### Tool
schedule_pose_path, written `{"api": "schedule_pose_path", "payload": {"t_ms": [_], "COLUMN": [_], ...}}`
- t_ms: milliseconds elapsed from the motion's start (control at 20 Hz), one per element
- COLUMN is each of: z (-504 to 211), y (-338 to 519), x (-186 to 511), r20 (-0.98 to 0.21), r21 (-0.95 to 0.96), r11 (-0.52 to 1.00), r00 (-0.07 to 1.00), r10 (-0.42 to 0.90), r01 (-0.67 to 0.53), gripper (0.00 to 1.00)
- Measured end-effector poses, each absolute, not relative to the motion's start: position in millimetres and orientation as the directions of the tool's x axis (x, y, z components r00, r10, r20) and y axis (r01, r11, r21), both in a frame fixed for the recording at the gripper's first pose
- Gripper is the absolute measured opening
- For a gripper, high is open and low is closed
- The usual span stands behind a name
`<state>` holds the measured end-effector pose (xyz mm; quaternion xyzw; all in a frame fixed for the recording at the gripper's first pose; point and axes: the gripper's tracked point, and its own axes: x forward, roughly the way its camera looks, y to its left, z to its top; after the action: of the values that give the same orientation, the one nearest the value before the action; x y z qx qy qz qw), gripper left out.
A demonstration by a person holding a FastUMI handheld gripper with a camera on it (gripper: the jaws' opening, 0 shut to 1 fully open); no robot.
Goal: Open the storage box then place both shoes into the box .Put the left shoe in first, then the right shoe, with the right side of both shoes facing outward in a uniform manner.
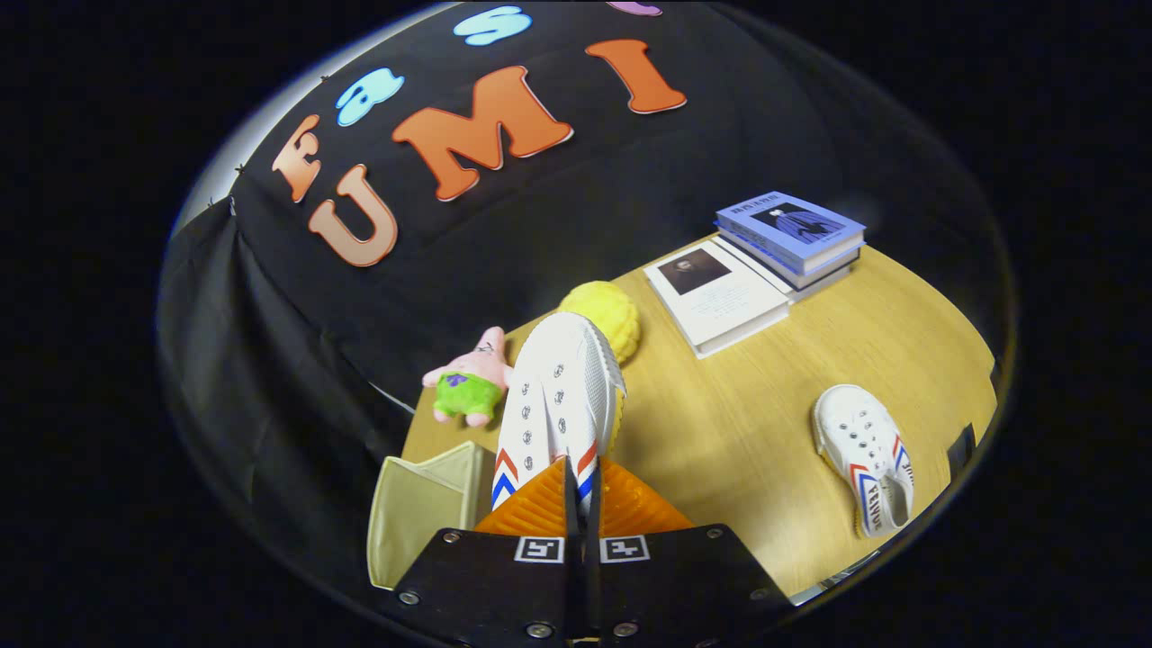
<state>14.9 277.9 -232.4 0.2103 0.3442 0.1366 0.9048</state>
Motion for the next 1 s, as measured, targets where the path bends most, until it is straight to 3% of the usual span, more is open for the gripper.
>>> {"api": "schedule_pose_path", "payload": {"t_ms": [300,650,1000], "z": [-213.0,-252.3,-290.7], "y": [385.1,443.8,449.8], "x": [-7.8,-29.2,-57.7], "r20": [-0.508,-0.557,-0.632], "r21": [0.458,0.373,0.365], "r11": [0.817,0.796,0.75], "r00": [0.651,0.571,0.444], "r10": [0.563,0.603,0.635], "r01": [-0.35,-0.476,-0.552], "gripper": [0.0,0.0,0.0]}}
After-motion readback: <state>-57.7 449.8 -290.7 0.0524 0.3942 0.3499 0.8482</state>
